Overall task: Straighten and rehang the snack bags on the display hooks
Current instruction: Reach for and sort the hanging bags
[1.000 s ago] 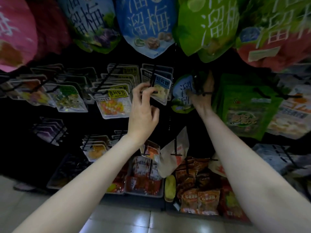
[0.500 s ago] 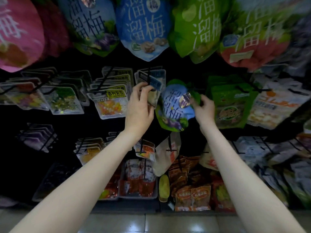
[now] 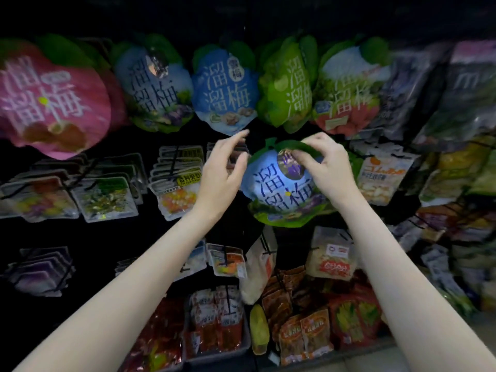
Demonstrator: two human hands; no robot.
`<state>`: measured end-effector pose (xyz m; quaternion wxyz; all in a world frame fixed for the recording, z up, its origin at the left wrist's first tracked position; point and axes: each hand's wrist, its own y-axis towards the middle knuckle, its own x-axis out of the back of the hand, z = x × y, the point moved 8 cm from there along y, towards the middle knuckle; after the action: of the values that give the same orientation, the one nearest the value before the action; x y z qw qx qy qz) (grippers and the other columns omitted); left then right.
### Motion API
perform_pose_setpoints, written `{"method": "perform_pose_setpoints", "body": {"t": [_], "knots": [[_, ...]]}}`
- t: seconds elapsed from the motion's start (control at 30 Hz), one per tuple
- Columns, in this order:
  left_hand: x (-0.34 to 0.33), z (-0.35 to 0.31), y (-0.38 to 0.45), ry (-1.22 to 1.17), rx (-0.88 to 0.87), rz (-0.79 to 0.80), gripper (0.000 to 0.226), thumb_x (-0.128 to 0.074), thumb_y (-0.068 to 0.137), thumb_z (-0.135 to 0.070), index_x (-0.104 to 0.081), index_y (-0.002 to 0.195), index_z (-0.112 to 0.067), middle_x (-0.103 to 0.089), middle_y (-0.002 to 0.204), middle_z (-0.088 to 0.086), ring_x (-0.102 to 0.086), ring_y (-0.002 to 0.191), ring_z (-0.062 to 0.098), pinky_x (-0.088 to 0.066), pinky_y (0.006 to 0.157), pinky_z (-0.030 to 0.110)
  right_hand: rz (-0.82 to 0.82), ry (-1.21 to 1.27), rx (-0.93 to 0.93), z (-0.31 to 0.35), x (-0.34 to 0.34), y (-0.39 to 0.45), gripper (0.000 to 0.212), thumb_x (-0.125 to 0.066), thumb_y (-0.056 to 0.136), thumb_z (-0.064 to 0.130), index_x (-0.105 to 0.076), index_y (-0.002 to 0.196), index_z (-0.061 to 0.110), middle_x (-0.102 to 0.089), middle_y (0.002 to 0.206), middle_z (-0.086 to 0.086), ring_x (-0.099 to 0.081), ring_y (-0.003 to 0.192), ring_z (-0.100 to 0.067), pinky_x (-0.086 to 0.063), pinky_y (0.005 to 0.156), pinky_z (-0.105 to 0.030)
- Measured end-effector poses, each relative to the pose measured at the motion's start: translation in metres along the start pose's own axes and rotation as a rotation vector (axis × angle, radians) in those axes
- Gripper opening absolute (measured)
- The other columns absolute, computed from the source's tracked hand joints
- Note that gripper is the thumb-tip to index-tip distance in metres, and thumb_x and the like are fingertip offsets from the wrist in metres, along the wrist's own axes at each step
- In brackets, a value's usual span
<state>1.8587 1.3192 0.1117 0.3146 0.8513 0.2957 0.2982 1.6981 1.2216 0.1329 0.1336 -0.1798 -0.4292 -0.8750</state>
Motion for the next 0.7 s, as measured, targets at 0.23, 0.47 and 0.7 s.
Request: {"method": "perform_pose_setpoints", "body": {"t": [0.23, 0.47, 0.7], "knots": [[0.056, -0.037, 0.063, 0.008, 0.029, -0.088, 0.004, -0.064, 0.087, -0.018, -0.063, 0.090, -0.016, -0.062, 0.083, -0.014, -0.058, 0.081, 0.000, -0.044, 0.074, 0.008, -0.006, 0.079, 0.116, 0.064, -0.025, 0.051, 0.015, -0.058, 0.089, 0.006, -0.068, 0.099, 0.003, -0.066, 0.093, -0.005, -0.059, 0.090, -0.015, -0.042, 0.082, -0.015], [0.069, -0.033, 0.102, 0.023, 0.171, -0.001, 0.010, -0.068, 0.083, -0.021, -0.065, 0.089, -0.013, -0.061, 0.079, -0.012, -0.053, 0.073, -0.006, -0.039, 0.059, 0.000, -0.077, 0.164, 0.089, 0.069, -0.032, 0.075, 0.016, -0.057, 0.090, 0.007, -0.067, 0.103, 0.003, -0.065, 0.095, -0.004, -0.057, 0.090, -0.012, -0.046, 0.083, -0.023], [0.081, -0.019, 0.146, -0.116, 0.222, -0.210, 0.008, -0.067, 0.084, -0.018, -0.064, 0.090, -0.013, -0.063, 0.084, -0.004, -0.058, 0.079, 0.008, -0.046, 0.065, 0.016, -0.065, -0.103, 0.280, 0.084, -0.038, 0.099, 0.040, -0.053, 0.094, 0.020, -0.047, 0.133, 0.017, -0.041, 0.126, -0.010, -0.052, 0.099, -0.021, -0.050, 0.080, -0.034]]}}
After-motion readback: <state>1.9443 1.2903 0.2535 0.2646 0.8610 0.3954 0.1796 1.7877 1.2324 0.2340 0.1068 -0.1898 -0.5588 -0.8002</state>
